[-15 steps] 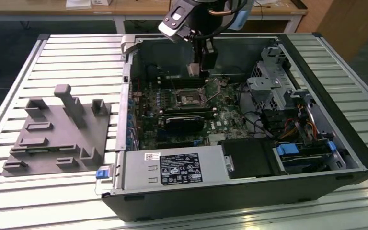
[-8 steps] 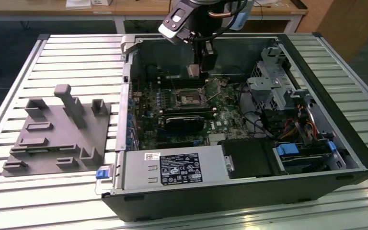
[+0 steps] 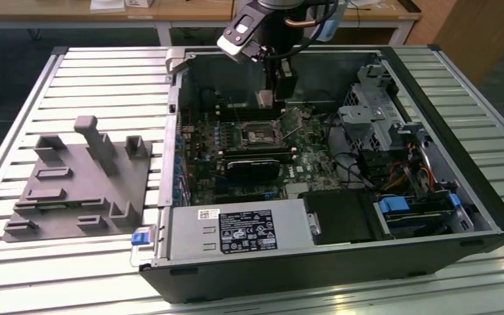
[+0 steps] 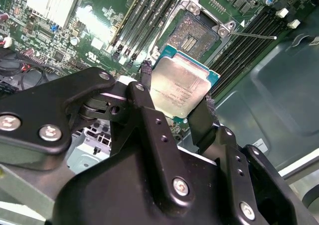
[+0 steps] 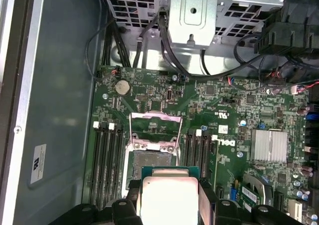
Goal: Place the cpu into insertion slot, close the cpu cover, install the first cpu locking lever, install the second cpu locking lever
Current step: 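Place the cpu into insertion slot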
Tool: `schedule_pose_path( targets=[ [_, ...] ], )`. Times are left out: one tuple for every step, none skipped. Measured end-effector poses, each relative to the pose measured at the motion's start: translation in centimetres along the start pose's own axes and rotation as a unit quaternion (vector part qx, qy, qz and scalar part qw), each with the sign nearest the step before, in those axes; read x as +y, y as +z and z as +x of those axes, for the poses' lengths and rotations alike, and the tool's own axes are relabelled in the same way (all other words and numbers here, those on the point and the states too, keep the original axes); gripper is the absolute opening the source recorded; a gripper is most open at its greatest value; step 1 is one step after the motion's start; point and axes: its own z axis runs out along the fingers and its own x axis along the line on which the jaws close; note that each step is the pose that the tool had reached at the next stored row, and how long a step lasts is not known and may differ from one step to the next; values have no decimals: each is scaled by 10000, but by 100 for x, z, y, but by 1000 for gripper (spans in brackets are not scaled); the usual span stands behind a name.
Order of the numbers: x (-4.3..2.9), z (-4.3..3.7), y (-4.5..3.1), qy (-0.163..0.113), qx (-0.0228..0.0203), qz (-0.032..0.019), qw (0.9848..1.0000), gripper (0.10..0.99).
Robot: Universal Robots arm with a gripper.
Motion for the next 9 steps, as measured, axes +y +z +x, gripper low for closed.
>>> schedule_pose_path(
  targets=[
    [0, 0, 4, 0, 0, 0, 10000, 541],
    [-1, 0, 8, 0, 0, 0, 10000, 541],
    [-1, 0, 11, 0, -1, 0, 10000, 541],
    [-1, 0, 15, 0, 0, 0, 10000, 541],
    [-1, 0, 19, 0, 0, 0, 10000, 541],
    [-2, 0, 24, 0, 0, 0, 10000, 541],
    [-2, 0, 30, 0, 0, 0, 10000, 541],
    [-2, 0, 35, 0, 0, 0, 10000, 541],
    [-3, 1, 41, 0, 0, 0, 10000, 541]
  ],
)
